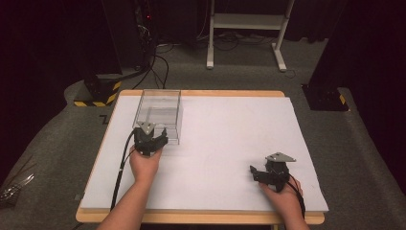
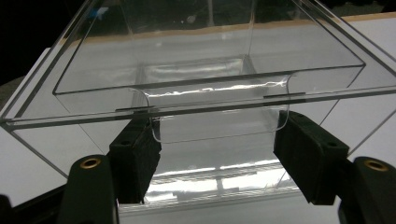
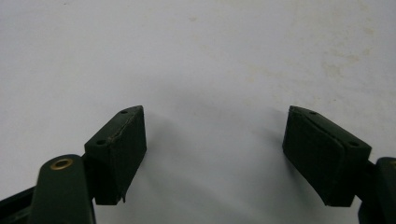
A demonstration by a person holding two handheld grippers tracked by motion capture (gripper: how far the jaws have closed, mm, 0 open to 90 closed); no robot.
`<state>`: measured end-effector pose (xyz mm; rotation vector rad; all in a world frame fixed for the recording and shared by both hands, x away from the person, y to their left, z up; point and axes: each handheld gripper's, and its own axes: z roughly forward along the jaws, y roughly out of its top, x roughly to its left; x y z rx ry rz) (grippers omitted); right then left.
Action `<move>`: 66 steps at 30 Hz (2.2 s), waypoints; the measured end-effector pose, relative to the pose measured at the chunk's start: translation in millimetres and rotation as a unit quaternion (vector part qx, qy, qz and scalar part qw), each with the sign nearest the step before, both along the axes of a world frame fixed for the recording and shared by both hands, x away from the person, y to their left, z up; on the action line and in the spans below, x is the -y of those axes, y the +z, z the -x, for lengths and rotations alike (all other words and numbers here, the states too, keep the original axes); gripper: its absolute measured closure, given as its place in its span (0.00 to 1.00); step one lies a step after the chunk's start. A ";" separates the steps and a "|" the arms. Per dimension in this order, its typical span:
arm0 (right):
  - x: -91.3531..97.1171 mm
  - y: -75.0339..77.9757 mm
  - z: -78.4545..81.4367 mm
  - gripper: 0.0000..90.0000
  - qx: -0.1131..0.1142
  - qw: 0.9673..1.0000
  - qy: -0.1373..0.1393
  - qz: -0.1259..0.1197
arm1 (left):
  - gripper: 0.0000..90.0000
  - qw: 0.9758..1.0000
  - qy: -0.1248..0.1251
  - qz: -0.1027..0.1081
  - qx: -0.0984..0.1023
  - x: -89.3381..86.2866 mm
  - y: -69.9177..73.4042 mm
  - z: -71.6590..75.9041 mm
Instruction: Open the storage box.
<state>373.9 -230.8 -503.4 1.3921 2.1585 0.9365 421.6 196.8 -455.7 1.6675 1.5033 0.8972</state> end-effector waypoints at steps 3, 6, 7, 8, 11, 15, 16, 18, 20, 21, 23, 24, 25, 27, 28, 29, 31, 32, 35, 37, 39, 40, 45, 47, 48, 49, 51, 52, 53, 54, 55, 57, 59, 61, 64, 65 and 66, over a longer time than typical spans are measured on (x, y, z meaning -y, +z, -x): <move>0.0 0.0 0.0 0.24 0.000 1.000 0.000 0.000 | 0.36 1.000 -0.001 0.000 0.001 -0.3 -0.3 1.7; -0.2 0.0 0.0 0.24 0.000 1.000 0.000 0.000 | 0.36 1.000 -0.001 0.001 0.004 -0.5 -0.8 4.8; -0.2 0.0 0.0 0.24 0.000 1.000 0.000 0.000 | 0.36 1.000 -0.001 0.001 0.004 -0.4 -0.9 5.6; -0.2 0.0 0.0 0.24 0.000 1.000 0.000 0.000 | 0.36 1.000 -0.001 0.001 0.004 -0.4 -0.9 5.6; -0.2 0.0 0.0 0.24 0.000 1.000 0.000 0.000 | 0.36 1.000 -0.001 0.003 0.005 -0.4 -1.2 9.2; -0.1 0.0 0.0 0.24 0.000 1.000 0.000 0.001 | 0.36 1.000 -0.003 0.004 0.007 -0.6 -1.7 13.0; -0.2 0.0 -0.1 0.24 0.001 1.000 0.000 0.001 | 0.36 1.000 -0.004 0.003 0.007 -0.9 -1.9 14.2; -0.1 0.0 -0.1 0.24 0.000 1.000 0.000 0.001 | 0.36 1.000 -0.004 0.004 0.008 -0.9 -2.1 15.9; -0.2 0.0 0.0 0.24 0.000 1.000 0.000 0.000 | 0.36 1.000 -0.004 0.005 0.009 -1.0 -2.2 17.9; -0.2 0.0 0.0 0.24 0.000 1.000 0.000 0.000 | 0.36 1.000 -0.005 0.005 0.009 -1.1 -2.2 19.4; -0.2 0.0 0.0 0.24 0.000 1.000 0.000 0.000 | 0.36 1.000 -0.006 0.005 0.010 -1.1 -2.5 20.9; -0.2 0.0 0.0 0.24 0.000 1.000 0.000 0.000 | 0.36 1.000 -0.006 0.005 0.010 -1.2 -2.4 21.8; -0.1 0.0 0.0 0.24 0.000 1.000 0.000 0.000 | 0.36 1.000 -0.006 0.006 0.010 -1.0 -2.5 22.6; 0.0 0.0 0.0 0.24 0.000 1.000 0.000 0.000 | 0.36 1.000 -0.006 0.006 0.011 -1.0 -2.6 24.2; 0.0 0.0 0.0 0.24 0.000 1.000 0.000 0.000 | 0.36 1.000 -0.006 0.006 0.011 -1.0 -2.6 24.2; 0.0 0.0 0.0 0.24 0.000 1.000 0.000 0.000 | 0.36 1.000 -0.005 0.006 0.011 -0.8 -2.8 25.4; 0.0 0.0 -0.1 0.24 0.000 1.000 0.000 0.000 | 0.36 1.000 -0.007 0.008 0.012 -1.0 -3.0 28.3; 0.1 0.0 -0.1 0.24 0.000 1.000 0.001 0.000 | 0.36 1.000 -0.008 0.006 0.012 -1.4 -3.1 29.6; 0.0 0.0 0.0 0.24 0.000 1.000 0.000 0.000 | 0.36 1.000 -0.009 0.008 0.013 -1.6 -3.3 31.6; 0.1 0.0 0.0 0.24 0.000 1.000 0.000 0.000 | 0.36 1.000 -0.010 0.008 0.011 -1.7 -2.8 33.4; 0.1 0.0 0.0 0.24 0.000 1.000 0.000 0.000 | 0.36 1.000 -0.010 0.009 0.010 -1.8 -2.5 34.7; 0.1 0.0 0.0 0.24 0.000 1.000 0.000 0.000 | 0.36 1.000 -0.010 0.009 0.009 -2.0 -2.5 35.5; 0.1 0.0 0.0 0.24 0.000 1.000 0.000 0.000 | 0.36 1.000 -0.012 0.008 0.011 -2.7 -2.9 40.2; 0.0 0.0 0.0 0.24 0.000 1.000 0.000 0.000 | 0.36 1.000 -0.013 0.008 0.011 -2.7 -3.1 42.3; 0.0 0.0 0.0 0.24 0.000 1.000 0.000 0.000 | 0.36 1.000 -0.013 0.008 0.011 -2.7 -3.1 42.3; 0.0 0.0 0.0 0.24 0.000 1.000 0.000 0.000 | 0.36 1.000 -0.013 0.009 0.012 -2.6 -3.1 43.6; 0.0 0.0 0.0 0.24 0.000 1.000 0.000 0.000 | 0.36 1.000 -0.013 0.009 0.013 -2.1 -3.2 46.2; 0.0 0.0 0.0 0.24 0.000 1.000 0.000 0.000 | 0.36 1.000 -0.013 0.009 0.013 -2.1 -3.2 46.2; 0.0 0.0 0.0 0.24 0.000 1.000 0.000 0.000 | 0.36 1.000 -0.012 0.011 0.013 -1.9 -3.4 47.5; 0.0 0.0 0.0 0.24 0.000 1.000 0.000 0.000 | 0.36 1.000 -0.013 0.010 0.014 -2.0 -3.6 48.4; 0.0 0.0 0.0 0.24 0.000 1.000 0.000 0.000 | 0.36 1.000 -0.013 0.010 0.014 -1.9 -3.8 49.4; 0.0 0.0 0.0 0.24 0.000 1.000 0.000 0.000 | 0.36 1.000 -0.013 0.010 0.016 -2.0 -4.1 52.0; 0.0 0.0 0.0 0.24 0.000 1.000 0.000 0.000 | 0.36 1.000 -0.014 0.009 0.016 -2.2 -4.3 54.5; 0.0 0.0 0.0 0.24 0.000 1.000 0.000 0.000 | 0.36 1.000 -0.014 0.010 0.018 -2.2 -4.5 55.6; 0.1 0.0 -0.1 0.24 0.000 1.000 0.000 0.000 | 0.36 1.000 -0.015 0.011 0.020 -2.3 -4.9 58.7; 0.2 0.0 -0.1 0.24 0.000 1.000 0.000 0.000 | 0.36 1.000 -0.016 0.009 0.019 -2.5 -4.9 60.0; 0.2 0.0 -0.1 0.24 0.000 1.000 0.000 0.000 | 0.36 1.000 -0.016 0.009 0.019 -2.5 -4.9 60.0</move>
